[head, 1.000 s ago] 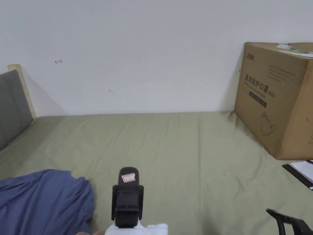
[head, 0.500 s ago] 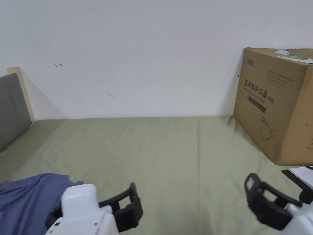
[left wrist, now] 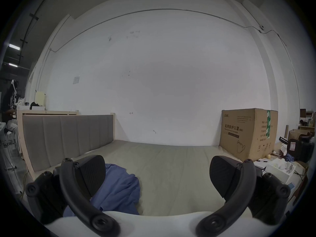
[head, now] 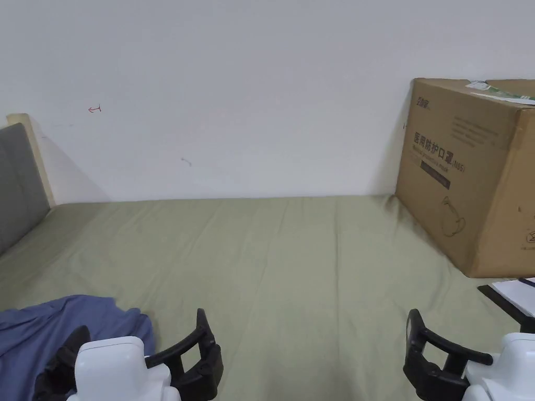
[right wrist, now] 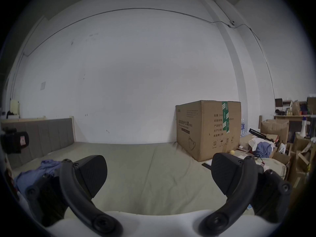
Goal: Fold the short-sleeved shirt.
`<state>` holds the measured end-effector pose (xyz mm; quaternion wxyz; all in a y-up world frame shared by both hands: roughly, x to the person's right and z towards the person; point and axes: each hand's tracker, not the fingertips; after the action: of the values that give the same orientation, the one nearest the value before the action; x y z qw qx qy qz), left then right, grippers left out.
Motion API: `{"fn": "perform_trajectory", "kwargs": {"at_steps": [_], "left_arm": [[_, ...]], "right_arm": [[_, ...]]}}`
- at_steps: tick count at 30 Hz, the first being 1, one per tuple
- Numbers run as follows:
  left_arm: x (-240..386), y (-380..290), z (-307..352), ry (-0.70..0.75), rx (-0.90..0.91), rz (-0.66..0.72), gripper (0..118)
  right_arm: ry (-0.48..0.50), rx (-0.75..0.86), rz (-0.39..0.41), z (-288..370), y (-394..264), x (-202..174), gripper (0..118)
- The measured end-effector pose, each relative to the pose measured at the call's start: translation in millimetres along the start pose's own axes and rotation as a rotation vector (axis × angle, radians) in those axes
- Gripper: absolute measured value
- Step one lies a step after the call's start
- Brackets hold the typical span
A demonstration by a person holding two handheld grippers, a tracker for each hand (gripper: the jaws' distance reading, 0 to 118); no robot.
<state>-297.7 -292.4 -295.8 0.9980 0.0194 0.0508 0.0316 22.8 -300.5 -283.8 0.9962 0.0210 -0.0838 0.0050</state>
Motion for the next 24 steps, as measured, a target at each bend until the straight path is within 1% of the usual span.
{"fn": "perform_trajectory", "kwargs": {"at_steps": [3, 9, 13, 18, 20, 22, 23, 24], "left_arm": [[5, 2, 3, -0.011, 0.018, -0.004, 118], [6, 5, -1, -0.015, 0.0, -0.003, 118], [1, 0, -10, -0.031, -0.037, -0.015, 118], [6, 2, -9, -0.024, -0.05, -0.026, 118], [3, -1, -11, -0.031, -0.058, -0.019, 118], [2, -2, -13, -0.034, -0.063, -0.022, 117], [3, -2, -12, -0.031, -0.065, -0.027, 106], [5, 1, -8, -0.045, -0.076, -0.048, 70]], "right_arm": [[0.02, -0.009, 0.016, 1, -2, 0, 118], [0.023, 0.02, 0.04, 6, -1, -5, 118], [0.037, 0.019, 0.036, 7, 5, -3, 118], [0.024, 0.017, 0.03, 6, 6, 0, 117], [0.028, 0.011, 0.027, 5, 6, 1, 113], [0.026, 0.007, 0.032, 5, 7, 0, 106], [0.026, 0.005, 0.036, 5, 7, 0, 95], [0.028, 0.002, 0.043, 5, 7, 0, 69]]}}
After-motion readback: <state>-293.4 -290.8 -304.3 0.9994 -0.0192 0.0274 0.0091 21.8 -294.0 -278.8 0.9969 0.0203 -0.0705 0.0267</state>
